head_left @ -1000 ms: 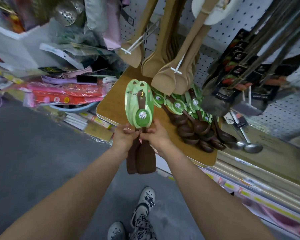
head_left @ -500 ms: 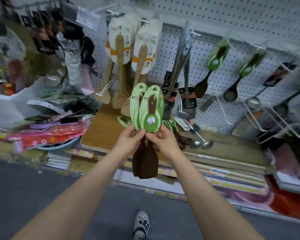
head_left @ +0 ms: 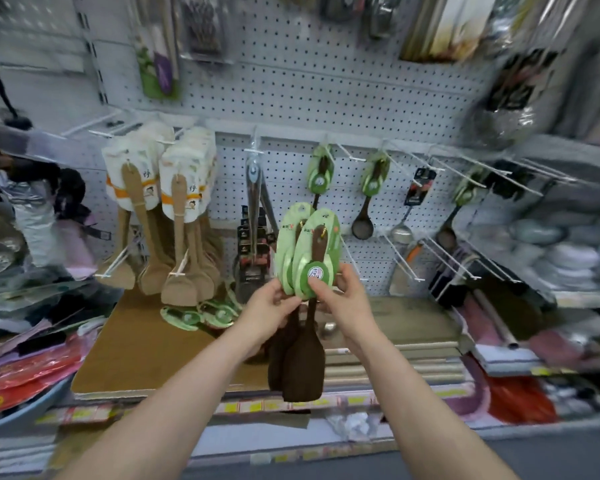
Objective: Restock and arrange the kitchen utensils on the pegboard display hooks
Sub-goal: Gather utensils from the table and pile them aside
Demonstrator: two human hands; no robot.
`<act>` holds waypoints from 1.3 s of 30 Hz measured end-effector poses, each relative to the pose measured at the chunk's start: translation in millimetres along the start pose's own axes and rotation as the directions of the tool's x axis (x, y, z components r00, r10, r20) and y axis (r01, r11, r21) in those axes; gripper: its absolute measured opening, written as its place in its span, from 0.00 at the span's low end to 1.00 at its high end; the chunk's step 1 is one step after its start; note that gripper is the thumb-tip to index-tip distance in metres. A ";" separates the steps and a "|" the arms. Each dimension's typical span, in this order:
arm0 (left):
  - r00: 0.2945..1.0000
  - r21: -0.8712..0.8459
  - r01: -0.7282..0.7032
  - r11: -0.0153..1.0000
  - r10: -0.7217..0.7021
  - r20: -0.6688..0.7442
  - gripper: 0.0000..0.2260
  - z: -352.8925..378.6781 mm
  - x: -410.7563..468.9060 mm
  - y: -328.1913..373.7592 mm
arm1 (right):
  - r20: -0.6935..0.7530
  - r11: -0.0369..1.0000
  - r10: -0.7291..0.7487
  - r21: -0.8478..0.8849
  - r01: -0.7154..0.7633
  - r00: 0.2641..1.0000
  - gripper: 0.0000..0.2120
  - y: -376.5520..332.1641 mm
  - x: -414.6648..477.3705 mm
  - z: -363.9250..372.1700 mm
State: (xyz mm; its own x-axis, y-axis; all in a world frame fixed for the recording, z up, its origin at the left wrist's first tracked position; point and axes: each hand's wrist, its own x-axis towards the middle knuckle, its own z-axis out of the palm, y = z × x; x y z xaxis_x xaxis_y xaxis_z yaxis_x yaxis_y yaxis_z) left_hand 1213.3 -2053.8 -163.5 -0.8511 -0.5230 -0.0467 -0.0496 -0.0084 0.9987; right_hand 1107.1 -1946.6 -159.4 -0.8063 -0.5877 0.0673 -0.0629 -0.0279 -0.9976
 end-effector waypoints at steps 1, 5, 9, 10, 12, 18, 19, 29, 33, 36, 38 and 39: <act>1.000 0.012 -0.002 1.000 0.002 0.000 0.11 6.3 7.0 1.2 | -0.010 1.000 -0.001 0.013 0.001 1.000 0.16 -0.6 6.3 -7.7; 1.000 0.049 -0.018 0.999 0.018 0.003 0.11 23.8 40.9 2.9 | 0.008 0.997 0.035 0.063 -0.036 0.999 0.10 -5.1 35.7 -35.6; 1.000 0.001 0.018 1.000 -0.018 -0.017 0.12 41.0 78.1 4.1 | 0.044 0.995 0.040 0.084 -0.044 0.998 0.08 -11.0 76.6 -57.5; 0.999 -0.011 0.032 0.999 -0.032 -0.039 0.10 44.8 84.7 5.2 | 0.049 0.995 0.043 0.087 -0.048 0.998 0.09 -11.7 86.5 -61.4; 0.995 -0.034 0.044 0.998 -0.046 -0.087 0.09 51.3 96.7 5.0 | 0.070 0.995 0.046 0.082 -0.051 0.997 0.10 -10.1 105.1 -67.7; 0.978 -0.036 0.060 0.998 -0.066 -0.197 0.09 59.2 127.7 -1.1 | 0.122 0.997 0.024 0.072 -0.033 0.992 0.10 -8.8 151.4 -75.8; 0.974 -0.046 0.061 0.997 -0.070 -0.217 0.09 60.9 131.4 -1.1 | 0.135 0.997 0.017 0.068 -0.026 0.991 0.10 -8.5 157.8 -77.1; 0.958 -0.065 0.083 0.994 -0.098 -0.270 0.09 60.1 153.3 -9.5 | 0.055 0.984 -0.065 -0.163 0.073 0.996 0.07 -11.1 209.7 -82.3; 0.961 -0.086 0.097 0.992 -0.116 -0.250 0.10 53.7 169.4 -6.8 | -0.009 0.921 -0.144 -0.368 0.130 0.990 0.09 -14.9 248.0 -85.5; 0.967 -0.043 0.098 0.994 -0.105 -0.233 0.09 48.1 181.7 -3.9 | -0.031 0.870 -0.151 -0.479 0.117 0.988 0.14 -14.3 278.7 -83.8; 0.971 -0.036 0.101 0.994 -0.106 -0.214 0.09 46.4 187.9 -3.0 | -0.056 0.851 -0.160 -0.514 0.109 0.986 0.13 -17.9 295.7 -82.6; 0.973 -0.044 0.102 0.994 -0.109 -0.205 0.09 45.5 190.9 -3.2 | -0.066 0.853 -0.166 -0.510 0.110 0.984 0.12 -20.4 302.4 -82.5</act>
State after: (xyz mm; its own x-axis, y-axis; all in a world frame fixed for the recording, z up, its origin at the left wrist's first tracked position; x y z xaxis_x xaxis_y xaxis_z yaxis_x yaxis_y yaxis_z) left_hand 1027.2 -2114.8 -176.5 -0.7151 -0.6827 -0.1503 -0.1134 -0.0989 0.9886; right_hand 816.0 -2057.1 -117.4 -0.8218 -0.5201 0.2326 -0.4417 0.3238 -0.8367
